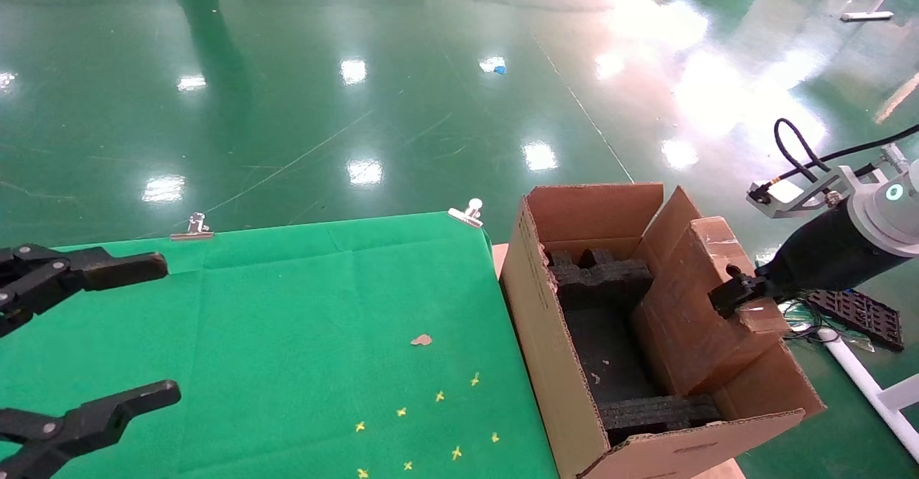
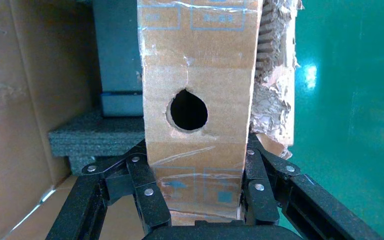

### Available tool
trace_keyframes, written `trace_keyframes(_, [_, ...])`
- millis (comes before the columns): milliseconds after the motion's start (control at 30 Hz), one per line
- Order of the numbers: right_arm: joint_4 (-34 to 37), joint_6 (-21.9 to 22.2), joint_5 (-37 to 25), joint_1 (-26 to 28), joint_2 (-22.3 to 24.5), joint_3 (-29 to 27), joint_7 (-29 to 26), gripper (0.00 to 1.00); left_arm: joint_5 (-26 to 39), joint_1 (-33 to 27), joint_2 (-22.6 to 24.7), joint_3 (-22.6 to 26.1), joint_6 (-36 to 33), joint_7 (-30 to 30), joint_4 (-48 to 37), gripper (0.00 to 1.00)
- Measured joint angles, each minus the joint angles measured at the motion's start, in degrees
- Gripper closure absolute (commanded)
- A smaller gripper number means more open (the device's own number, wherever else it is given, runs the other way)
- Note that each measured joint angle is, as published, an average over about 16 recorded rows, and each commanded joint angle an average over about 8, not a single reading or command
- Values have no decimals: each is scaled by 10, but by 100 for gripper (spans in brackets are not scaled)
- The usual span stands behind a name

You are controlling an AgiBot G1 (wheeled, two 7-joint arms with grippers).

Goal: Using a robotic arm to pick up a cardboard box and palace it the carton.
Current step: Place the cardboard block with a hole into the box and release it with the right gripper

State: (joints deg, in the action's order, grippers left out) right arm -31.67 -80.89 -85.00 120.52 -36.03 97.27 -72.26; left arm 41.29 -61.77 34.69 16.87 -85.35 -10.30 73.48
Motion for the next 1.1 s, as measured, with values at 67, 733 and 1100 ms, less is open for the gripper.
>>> trace_keyframes(67, [11,4,0,-8,-5,1,5,100,0,0,0,0,0,0,0,0])
trace_keyframes(733, [132,109,50,-168,-79,-11,64,100,0,0,0,1,0,0,0,0])
trace_keyframes(1100, [196,145,73,-218,-116,-23,105,1,-1,0,0,1,0,1,0,0])
